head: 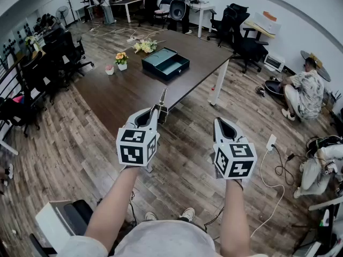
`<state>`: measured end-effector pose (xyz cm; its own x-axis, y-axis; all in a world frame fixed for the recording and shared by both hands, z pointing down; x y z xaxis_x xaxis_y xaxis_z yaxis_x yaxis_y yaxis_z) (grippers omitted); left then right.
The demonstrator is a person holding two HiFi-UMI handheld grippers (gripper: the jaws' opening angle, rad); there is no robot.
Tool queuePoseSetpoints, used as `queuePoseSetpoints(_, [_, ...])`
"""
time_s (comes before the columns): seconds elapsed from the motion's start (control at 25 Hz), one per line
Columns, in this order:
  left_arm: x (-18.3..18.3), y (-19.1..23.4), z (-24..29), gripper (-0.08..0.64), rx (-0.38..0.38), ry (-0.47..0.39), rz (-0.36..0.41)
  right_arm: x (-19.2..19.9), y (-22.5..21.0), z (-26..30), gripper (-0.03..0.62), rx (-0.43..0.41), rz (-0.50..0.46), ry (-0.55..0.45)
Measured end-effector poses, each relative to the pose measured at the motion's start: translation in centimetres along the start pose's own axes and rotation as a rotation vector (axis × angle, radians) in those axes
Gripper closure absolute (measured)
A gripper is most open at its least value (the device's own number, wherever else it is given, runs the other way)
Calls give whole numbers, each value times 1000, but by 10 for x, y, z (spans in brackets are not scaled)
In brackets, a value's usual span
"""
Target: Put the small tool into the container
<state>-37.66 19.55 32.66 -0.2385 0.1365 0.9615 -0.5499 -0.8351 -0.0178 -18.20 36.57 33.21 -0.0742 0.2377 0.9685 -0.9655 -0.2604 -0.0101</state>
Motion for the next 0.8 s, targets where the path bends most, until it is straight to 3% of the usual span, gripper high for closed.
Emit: queuePoseSetpoints(0.8, [-5, -54, 46, 565, -55, 20, -10, 8, -69, 16, 588, -91, -8, 17])
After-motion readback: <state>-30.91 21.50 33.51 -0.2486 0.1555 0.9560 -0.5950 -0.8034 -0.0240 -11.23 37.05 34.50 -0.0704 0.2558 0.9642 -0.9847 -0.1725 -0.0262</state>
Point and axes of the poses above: the fingertips, and each gripper's own axes: z forward along the fingers, y to its left, x out of its underside, the point moved 8 cm from there along -z, backward along the fingers, and after that the axes turned 2 degrees about y, right-handed, at the moved point
